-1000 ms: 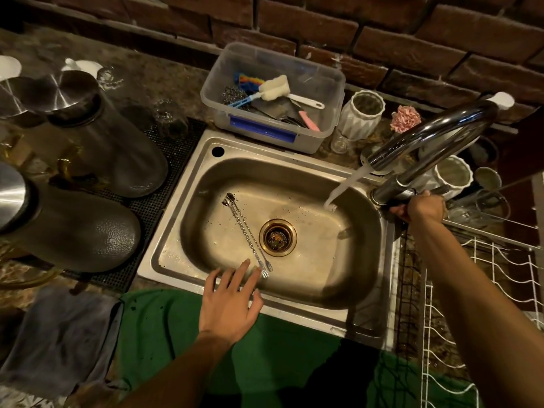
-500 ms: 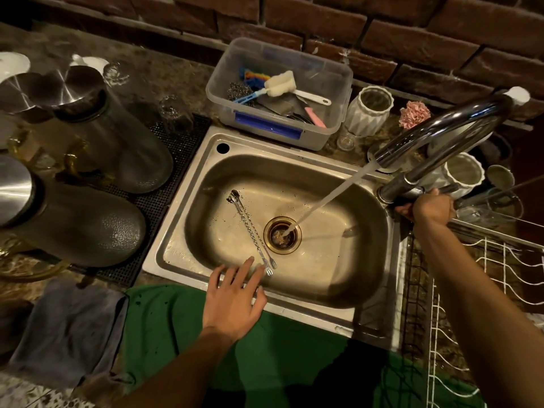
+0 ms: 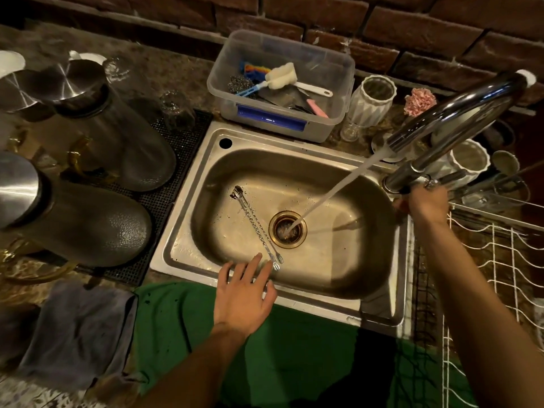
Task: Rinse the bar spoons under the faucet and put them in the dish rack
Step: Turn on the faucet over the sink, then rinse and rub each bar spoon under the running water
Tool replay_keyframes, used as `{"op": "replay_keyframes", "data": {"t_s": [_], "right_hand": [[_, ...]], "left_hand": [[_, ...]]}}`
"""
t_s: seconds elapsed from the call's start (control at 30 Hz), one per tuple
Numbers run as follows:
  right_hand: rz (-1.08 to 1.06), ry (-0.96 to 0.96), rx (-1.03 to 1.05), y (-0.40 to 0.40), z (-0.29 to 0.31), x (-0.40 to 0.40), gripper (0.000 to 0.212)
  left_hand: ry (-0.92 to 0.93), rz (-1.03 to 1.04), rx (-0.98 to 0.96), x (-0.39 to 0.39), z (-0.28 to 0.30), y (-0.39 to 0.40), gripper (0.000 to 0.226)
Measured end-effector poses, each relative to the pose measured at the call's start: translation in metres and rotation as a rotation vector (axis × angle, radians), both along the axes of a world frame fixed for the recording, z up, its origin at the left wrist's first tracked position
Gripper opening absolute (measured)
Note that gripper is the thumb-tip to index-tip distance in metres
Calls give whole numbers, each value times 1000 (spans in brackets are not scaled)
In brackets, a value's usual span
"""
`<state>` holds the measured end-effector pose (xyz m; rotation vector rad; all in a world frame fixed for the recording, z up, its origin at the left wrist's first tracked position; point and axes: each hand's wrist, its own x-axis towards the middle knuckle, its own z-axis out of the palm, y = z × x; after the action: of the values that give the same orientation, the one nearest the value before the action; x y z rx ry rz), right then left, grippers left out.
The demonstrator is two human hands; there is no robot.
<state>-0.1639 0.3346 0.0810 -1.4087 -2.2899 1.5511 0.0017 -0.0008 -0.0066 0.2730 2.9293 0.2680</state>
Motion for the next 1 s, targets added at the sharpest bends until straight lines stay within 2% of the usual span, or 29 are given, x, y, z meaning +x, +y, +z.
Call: {"op": "replay_keyframes", "data": {"t_s": [0.1, 0.17, 0.27, 0.37, 0.6, 0.7, 0.83, 0.9, 1.0], "right_hand": [[86, 38, -3, -22, 3, 21, 25], [190, 29, -125, -42, 1, 38, 14], [337, -45, -294, -73, -10, 63, 17], [415, -150, -361, -99, -25, 81, 21], [615, -220, -414, -139, -52, 95, 20], [664, -247, -405, -153, -63, 87, 20], [692, -263, -368, -173, -79, 71, 18], [711, -256, -337, -181, -87, 63, 17], [767, -232, -302, -195, -97, 53, 20]], "left_hand": [[33, -8, 34, 1, -1, 0, 43], [47, -6, 55, 0, 0, 0, 42], [71, -13, 100, 2, 1, -2, 39], [79, 12, 149, 0, 4, -3, 36], [-1, 75, 168, -15, 18, -3, 34], [-98, 138, 307, -36, 16, -3, 32], [-365, 433, 702, -83, 12, -2, 28], [-501, 677, 843, -105, 3, -3, 24], [-659, 1079, 1155, -130, -16, -8, 22]]}}
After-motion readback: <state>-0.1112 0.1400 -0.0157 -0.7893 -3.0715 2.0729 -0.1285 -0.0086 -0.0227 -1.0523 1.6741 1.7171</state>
